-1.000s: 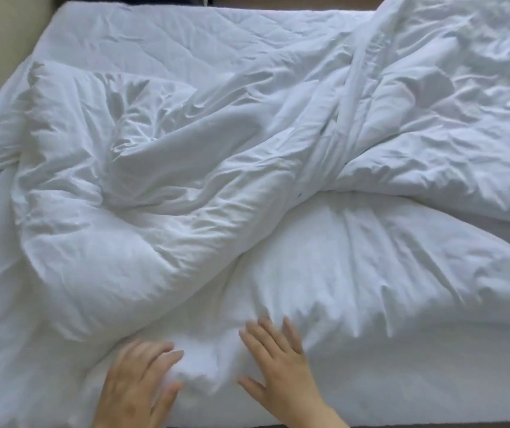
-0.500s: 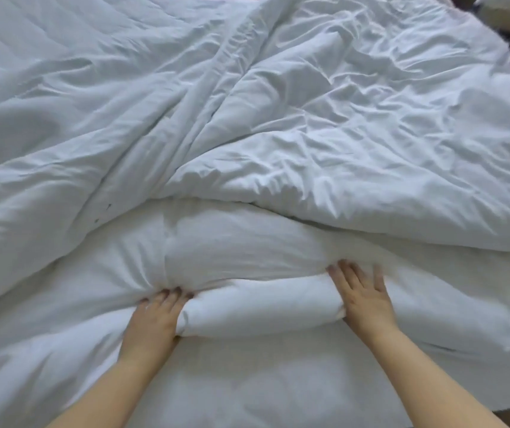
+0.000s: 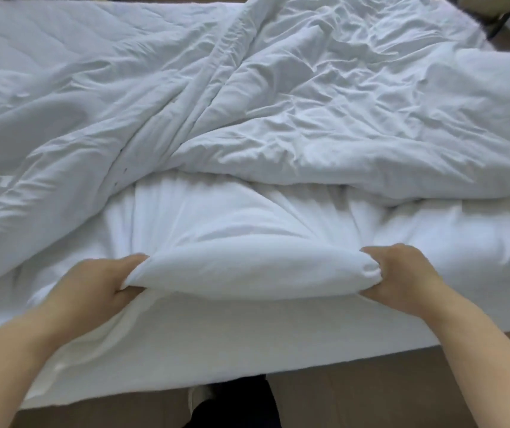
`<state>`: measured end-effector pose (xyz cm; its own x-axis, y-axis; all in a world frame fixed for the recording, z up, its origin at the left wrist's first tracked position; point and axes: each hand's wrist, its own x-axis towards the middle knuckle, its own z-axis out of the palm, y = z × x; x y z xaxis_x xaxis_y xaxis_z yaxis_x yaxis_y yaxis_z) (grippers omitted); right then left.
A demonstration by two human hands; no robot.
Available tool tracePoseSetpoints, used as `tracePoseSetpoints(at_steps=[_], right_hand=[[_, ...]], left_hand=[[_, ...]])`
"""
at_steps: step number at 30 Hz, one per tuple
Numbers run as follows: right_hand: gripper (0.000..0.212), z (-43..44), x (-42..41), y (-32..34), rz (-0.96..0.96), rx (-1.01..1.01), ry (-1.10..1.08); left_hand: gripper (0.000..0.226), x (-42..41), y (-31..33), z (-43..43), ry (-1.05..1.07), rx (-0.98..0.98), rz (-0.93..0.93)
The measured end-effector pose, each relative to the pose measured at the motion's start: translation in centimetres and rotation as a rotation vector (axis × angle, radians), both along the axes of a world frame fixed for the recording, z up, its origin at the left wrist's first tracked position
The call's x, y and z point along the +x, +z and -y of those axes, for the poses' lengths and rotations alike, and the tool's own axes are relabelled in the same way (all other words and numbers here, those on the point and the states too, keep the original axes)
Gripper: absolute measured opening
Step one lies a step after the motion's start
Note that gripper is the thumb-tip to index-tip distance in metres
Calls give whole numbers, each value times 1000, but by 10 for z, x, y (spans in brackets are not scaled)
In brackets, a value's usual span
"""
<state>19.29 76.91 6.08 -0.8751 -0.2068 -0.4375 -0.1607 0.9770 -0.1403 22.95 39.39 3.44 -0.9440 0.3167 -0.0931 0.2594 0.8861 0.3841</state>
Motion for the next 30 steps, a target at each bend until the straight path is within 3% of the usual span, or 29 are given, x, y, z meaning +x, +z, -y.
tracePoseSetpoints(at_steps=[2, 4, 6, 8, 10, 11, 12, 15, 18, 21, 23, 24, 25, 27, 29, 30], right_hand=[[23, -7, 33, 1, 55, -39, 21], [55, -14, 66, -22, 161, 1, 8], [78, -23, 92, -52, 233, 64, -22], [82, -31, 108, -73, 176, 69, -113], [75, -42, 118, -86, 66, -72, -372], [70, -47, 120, -90, -1, -176, -554], [64, -53, 122, -92, -61, -269, -742], [63, -81, 115, -101, -258, -352, -1148], [77, -122, 93, -116, -264, -616, -1534], [76, -163, 68, -127, -133, -1032, -1830], [71, -184, 52, -123, -11, -1128, -1847], [67, -191, 45, -121, 33, -1125, -1820], [60, -196, 40, -117, 24, -1108, -1781], [44, -201, 34, -106, -175, -1032, -1685], [43, -204, 36, -97, -381, -978, -1566], [45, -204, 43, -97, -389, -966, -1510]], left_hand=[[32, 20, 4, 1, -160, -198, 91], [31, 40, -14, -5, -168, -300, 257], [50, 51, -35, -23, -55, -415, 402], [68, 60, -54, -44, -105, -408, 218], [72, 70, -77, -74, -177, -253, 5], [70, 78, -87, -96, -251, -205, -6], [72, 83, -92, -118, -311, -232, 52], [90, 81, -119, -171, -425, -310, 0], [115, 58, -143, -197, -344, -350, 49], [95, 42, -147, -211, -273, -291, -10], [51, 40, -135, -220, -248, -208, -63], [40, 40, -125, -225, -216, -195, -24], [42, 42, -118, -228, -181, -202, 11], [48, 52, -106, -234, -86, -241, 83], [48, 62, -93, -244, -4, -134, 99], [55, 65, -88, -254, 9, -48, 100]])
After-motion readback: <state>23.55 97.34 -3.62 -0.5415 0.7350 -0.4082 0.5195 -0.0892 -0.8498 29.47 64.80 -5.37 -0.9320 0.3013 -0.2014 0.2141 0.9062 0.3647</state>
